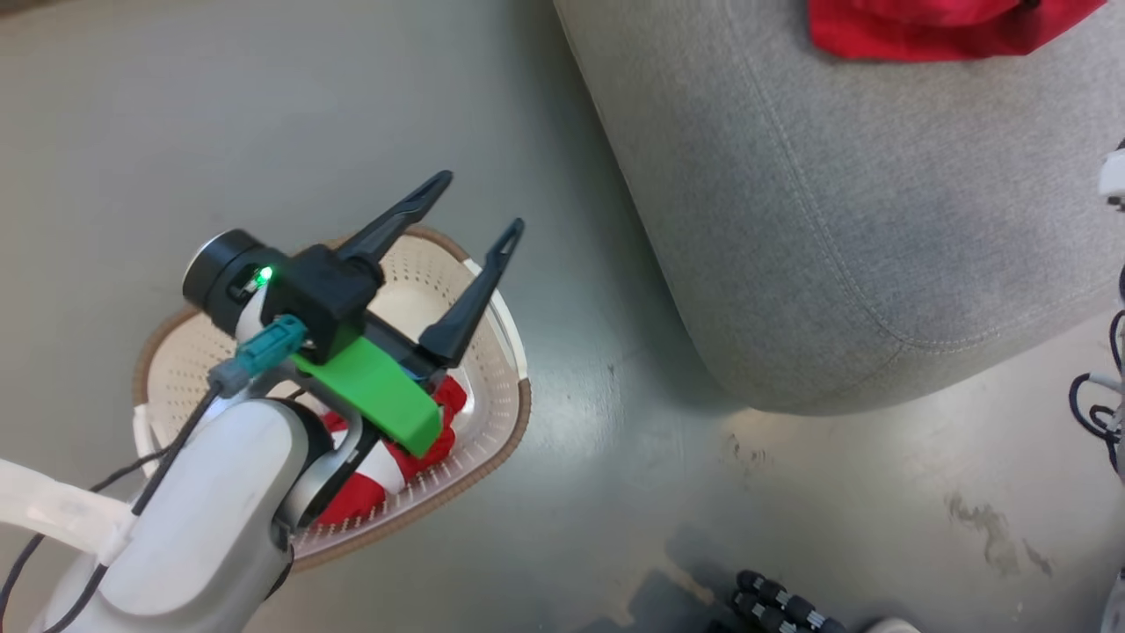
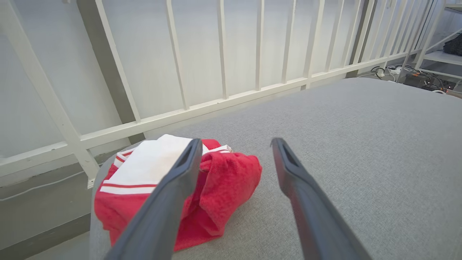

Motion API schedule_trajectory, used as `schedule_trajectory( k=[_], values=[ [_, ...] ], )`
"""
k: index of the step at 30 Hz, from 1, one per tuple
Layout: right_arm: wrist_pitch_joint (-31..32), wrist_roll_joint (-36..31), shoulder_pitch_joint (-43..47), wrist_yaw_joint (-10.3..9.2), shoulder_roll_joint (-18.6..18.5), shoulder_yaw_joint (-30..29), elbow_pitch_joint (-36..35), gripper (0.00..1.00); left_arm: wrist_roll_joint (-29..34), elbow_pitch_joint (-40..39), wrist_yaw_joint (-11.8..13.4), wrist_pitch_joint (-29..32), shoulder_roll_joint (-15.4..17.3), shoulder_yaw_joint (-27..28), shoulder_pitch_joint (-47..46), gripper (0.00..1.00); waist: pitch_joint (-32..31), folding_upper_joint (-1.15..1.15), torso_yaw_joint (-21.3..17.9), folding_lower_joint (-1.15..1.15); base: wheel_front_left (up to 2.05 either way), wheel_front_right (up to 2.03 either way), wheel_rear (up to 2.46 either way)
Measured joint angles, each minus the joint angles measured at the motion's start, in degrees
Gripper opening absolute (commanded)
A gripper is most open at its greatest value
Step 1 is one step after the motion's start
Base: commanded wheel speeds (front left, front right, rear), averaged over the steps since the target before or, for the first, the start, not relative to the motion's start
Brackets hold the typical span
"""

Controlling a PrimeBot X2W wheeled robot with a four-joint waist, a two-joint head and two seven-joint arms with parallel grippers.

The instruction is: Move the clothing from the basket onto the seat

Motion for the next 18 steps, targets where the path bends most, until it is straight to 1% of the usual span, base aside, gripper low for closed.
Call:
schedule_trajectory(
  k=[5,10,14,18],
  values=[
    [-0.01,-2.09,2.42,0.77,0.97,2.00,-2.91,1.00,-0.90,2.96,1.11,-2.69,-0.27,1.57,1.44,1.00,-2.62,0.00,0.99,0.00,0.00,0.00,0.00],
    [-0.14,-4.76,4.11,1.76,2.80,6.11,-4.79,1.00,-2.00,6.14,2.45,-6.09,-0.67,3.89,3.55,1.00,-5.42,0.00,2.83,0.00,0.00,0.00,0.00],
    [-0.14,-5.67,5.40,2.20,4.28,8.45,-6.20,1.00,-2.78,8.58,3.50,-8.42,-1.31,5.97,5.42,1.00,-7.85,0.00,4.71,-0.01,0.00,0.00,0.00],
    [-0.14,-6.22,6.81,2.23,6.03,10.05,-7.15,1.00,-4.76,10.76,5.27,-9.03,-2.10,8.45,7.43,1.00,-10.42,0.00,6.85,-0.01,0.00,0.00,0.00]
  ],
)
